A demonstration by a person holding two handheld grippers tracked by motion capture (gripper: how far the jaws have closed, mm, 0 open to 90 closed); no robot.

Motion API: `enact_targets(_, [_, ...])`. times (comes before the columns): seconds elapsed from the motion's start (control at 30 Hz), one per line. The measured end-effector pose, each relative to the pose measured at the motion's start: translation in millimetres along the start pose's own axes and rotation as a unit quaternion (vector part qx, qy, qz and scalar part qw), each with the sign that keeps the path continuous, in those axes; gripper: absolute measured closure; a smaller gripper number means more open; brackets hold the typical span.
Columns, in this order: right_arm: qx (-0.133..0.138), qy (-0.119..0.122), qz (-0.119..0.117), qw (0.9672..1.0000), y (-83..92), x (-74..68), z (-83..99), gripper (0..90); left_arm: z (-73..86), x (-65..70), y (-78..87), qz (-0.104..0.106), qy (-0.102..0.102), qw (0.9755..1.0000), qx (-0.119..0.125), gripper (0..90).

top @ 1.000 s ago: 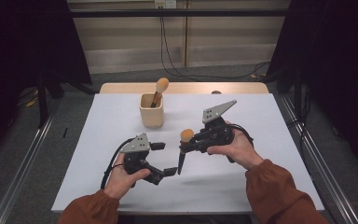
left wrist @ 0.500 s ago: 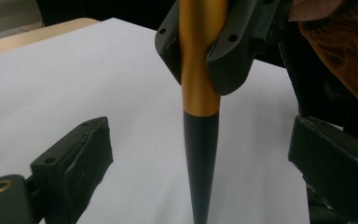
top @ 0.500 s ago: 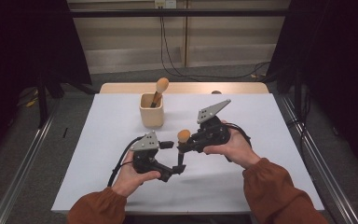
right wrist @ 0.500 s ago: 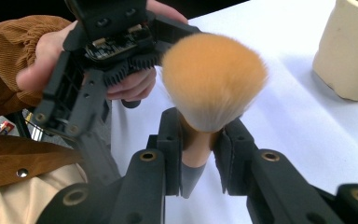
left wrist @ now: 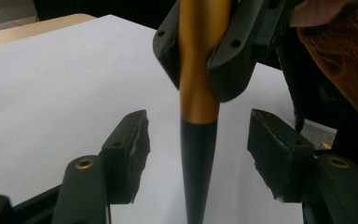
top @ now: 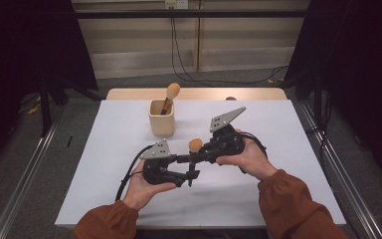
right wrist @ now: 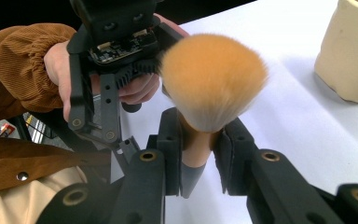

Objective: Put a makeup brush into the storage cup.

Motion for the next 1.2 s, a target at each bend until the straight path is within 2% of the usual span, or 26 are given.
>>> enact_targets(0.27, [0.003, -0.001, -0.002, 1.0000, -0.2, -1.1, 2.0, 73.5, -1.8, 2.2, -1.6, 0.004, 0.006, 0.9999, 0.012, 61.1])
enact_targets(0.37, [0.005, -0.002, -0.004, 1.0000, 1.4, -1.5, 2.8, 73.5, -1.6, 2.9, -1.8, 0.004, 0.006, 0.9999, 0.015, 65.3])
enact_targets(0.53, [0.007, 0.001, -0.005, 1.0000, 1.4, -2.2, 2.7, 73.5, -1.5, -0.8, -0.2, 0.008, 0.023, 0.9995, 0.021, 72.5])
enact_targets(0.7, [0.009, 0.001, -0.007, 0.9999, -0.8, -2.2, 2.1, 73.4, -0.8, -0.1, 0.6, 0.002, 0.010, 0.9998, 0.017, 74.1])
enact_targets(0.83, [0.019, -0.001, -0.001, 0.9998, -0.5, -2.0, 2.2, 73.2, -1.1, 0.6, 1.6, -0.012, 0.006, 0.9996, 0.025, 74.3])
enact_targets(0.93, [0.020, -0.003, 0.002, 0.9998, -1.5, -2.3, 2.0, 72.8, -0.4, -0.2, 2.1, -0.012, 0.005, 0.9997, 0.022, 74.3])
enact_targets(1.1, [0.027, 0.008, 0.008, 0.9996, -1.8, -3.9, 2.7, 71.2, -0.5, 0.2, 2.5, -0.013, 0.006, 0.9996, 0.025, 74.3])
enact_targets(1.2, [0.031, 0.004, 0.014, 0.9994, -0.8, -4.8, 3.7, 63.3, 1.0, -1.0, 2.5, -0.011, 0.013, 0.9995, 0.026, 74.4])
Point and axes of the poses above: each handheld gripper's, and its own axes: y roughly backward along the jaws, z roughly out of its underside, x roughly to its right, the point moved 1 cm from there along -y, roughly forward along the jaws, and after that the axes turned 13 degrees about -x, right-handed, at the moved point
